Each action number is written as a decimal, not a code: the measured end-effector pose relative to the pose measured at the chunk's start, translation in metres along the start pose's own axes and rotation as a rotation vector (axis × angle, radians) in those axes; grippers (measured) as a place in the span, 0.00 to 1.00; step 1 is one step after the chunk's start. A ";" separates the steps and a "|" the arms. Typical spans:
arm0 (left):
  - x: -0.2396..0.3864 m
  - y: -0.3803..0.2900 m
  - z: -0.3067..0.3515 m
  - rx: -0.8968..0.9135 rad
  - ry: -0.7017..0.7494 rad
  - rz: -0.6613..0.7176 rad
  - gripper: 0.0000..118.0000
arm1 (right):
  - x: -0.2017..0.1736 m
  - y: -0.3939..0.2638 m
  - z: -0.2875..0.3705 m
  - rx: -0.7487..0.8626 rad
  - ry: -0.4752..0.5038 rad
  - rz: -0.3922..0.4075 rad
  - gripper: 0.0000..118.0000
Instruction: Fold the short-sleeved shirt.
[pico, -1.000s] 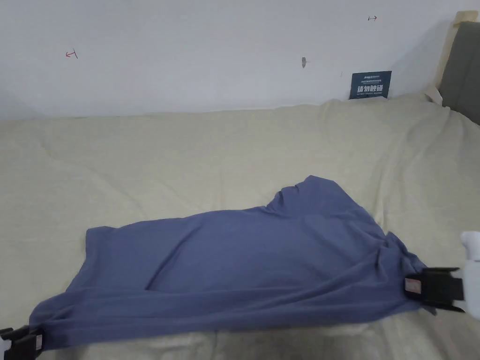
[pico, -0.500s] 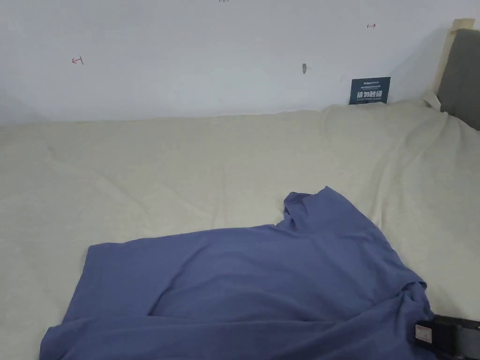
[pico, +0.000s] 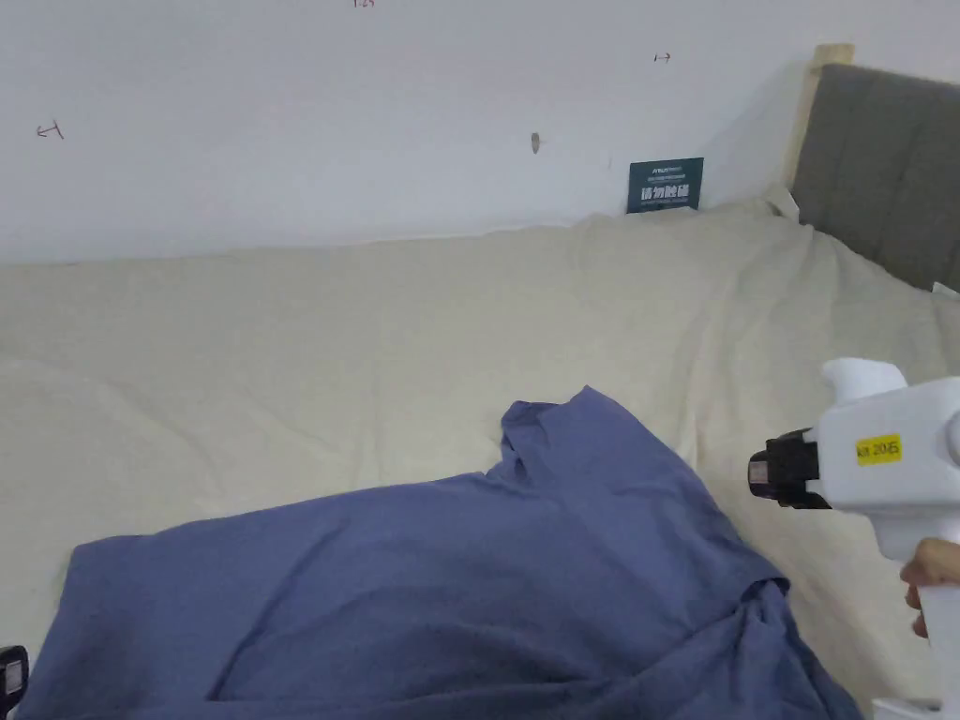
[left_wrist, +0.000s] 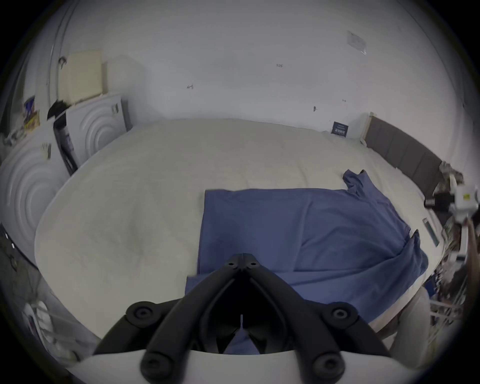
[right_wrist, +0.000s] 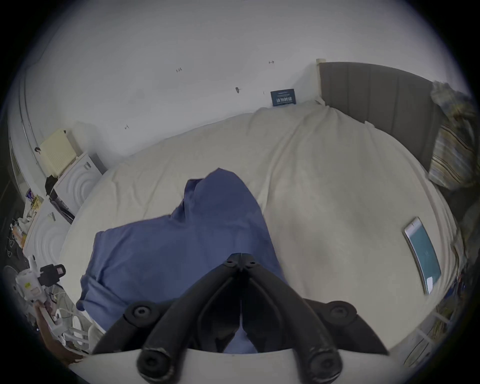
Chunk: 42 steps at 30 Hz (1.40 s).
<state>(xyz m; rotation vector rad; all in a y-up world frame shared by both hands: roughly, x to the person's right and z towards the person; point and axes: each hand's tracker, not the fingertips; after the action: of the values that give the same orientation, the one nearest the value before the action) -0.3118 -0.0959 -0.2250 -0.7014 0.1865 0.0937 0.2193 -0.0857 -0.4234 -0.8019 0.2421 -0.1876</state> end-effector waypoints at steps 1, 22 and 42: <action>0.005 0.005 -0.006 0.000 0.015 -0.022 0.00 | 0.000 0.011 -0.015 -0.023 0.023 0.003 0.00; 0.002 0.021 -0.058 -0.121 0.036 -0.011 0.00 | -0.007 0.064 -0.182 -0.306 -0.195 0.198 0.05; -0.067 0.094 -0.229 -0.259 0.092 0.217 0.98 | -0.014 0.065 -0.150 -0.290 -0.107 0.182 0.03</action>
<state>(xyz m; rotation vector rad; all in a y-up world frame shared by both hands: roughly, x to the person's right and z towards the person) -0.4234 -0.1746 -0.4418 -0.9427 0.3422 0.2969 0.1681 -0.1401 -0.5693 -1.0690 0.2426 0.0639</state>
